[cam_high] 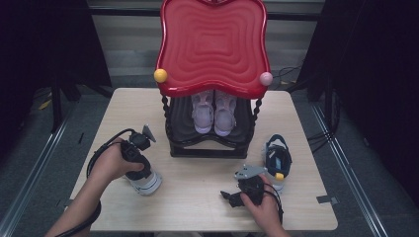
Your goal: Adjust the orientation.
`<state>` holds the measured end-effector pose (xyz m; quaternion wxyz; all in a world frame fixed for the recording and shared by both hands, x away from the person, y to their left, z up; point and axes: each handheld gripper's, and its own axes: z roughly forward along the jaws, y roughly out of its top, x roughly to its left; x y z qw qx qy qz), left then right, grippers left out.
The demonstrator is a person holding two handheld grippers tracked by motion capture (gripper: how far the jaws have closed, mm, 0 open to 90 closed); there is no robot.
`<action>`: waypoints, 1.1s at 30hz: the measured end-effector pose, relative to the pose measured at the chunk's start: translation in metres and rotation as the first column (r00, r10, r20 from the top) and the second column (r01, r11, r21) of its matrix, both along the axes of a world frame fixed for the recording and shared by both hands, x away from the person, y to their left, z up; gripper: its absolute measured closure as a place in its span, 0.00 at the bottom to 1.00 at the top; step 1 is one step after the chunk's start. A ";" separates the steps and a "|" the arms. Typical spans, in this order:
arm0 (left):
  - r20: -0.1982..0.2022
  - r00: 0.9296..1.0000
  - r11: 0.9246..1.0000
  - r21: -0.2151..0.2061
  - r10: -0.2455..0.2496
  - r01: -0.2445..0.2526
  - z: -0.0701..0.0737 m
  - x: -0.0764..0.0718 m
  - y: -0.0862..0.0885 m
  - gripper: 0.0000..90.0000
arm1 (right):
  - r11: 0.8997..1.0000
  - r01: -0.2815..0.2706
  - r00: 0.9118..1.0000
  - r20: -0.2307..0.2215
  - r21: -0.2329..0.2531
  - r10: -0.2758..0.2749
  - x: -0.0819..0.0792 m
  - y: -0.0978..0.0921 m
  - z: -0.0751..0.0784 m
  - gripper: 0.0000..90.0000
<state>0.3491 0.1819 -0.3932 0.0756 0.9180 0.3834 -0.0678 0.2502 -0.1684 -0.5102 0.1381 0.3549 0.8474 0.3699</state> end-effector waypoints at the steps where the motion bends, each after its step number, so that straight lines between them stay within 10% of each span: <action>1: 0.002 1.000 1.000 -0.006 0.001 -0.001 0.000 0.000 0.001 0.74 | 1.000 0.000 1.000 -0.003 0.001 0.000 0.000 0.000 0.000 0.14; 33: -0.037 0.995 0.995 0.036 0.090 -0.089 -0.003 0.005 -0.009 0.80 | 1.000 0.002 1.000 -0.005 0.001 -0.002 0.000 0.000 0.000 0.14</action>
